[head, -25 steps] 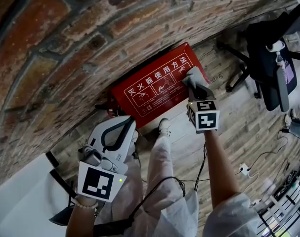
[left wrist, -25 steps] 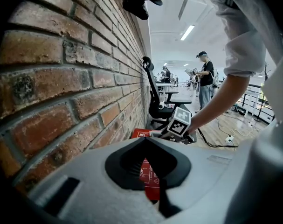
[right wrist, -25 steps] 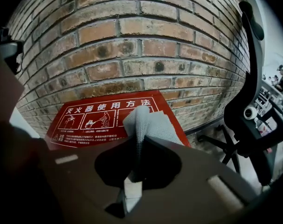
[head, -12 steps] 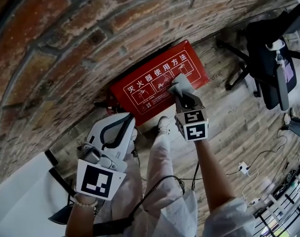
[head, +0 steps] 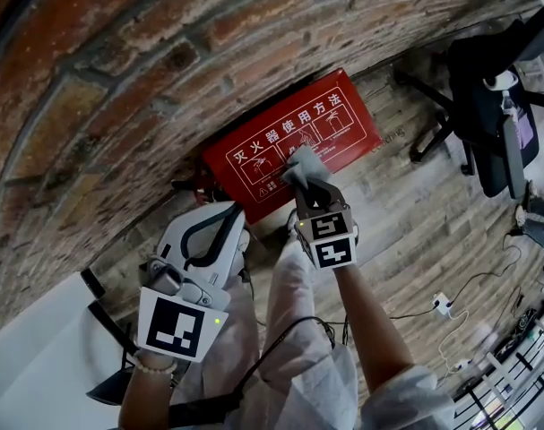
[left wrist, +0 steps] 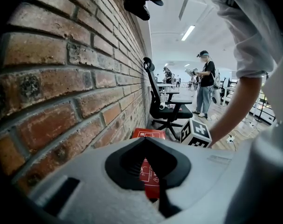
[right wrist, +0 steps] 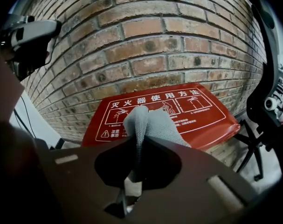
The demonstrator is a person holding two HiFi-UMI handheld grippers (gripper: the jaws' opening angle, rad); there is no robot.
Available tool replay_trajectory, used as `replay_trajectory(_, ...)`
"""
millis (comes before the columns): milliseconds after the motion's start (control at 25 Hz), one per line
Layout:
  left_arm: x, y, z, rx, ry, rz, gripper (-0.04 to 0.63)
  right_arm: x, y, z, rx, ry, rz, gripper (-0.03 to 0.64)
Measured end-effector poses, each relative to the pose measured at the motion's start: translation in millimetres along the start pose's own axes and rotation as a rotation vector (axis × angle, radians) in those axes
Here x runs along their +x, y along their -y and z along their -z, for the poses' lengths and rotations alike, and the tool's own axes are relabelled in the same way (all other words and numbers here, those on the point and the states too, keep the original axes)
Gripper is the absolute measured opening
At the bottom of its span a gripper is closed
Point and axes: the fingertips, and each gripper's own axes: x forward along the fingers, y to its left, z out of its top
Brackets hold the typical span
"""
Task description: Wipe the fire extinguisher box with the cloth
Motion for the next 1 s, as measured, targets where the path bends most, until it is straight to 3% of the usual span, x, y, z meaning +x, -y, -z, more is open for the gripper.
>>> replay_trajectory(600, -11, -11, 7, 0.012, -0.006, -0.030, -0.003, 8, -112, 22, -0.130, -0.046, -0.193, 0.018)
replay_trajectory(1000, -13, -15, 12, -0.002, -0.010, -0.038, -0.003, 12, -134, 26, -0.175, -0.071, -0.227, 0.018)
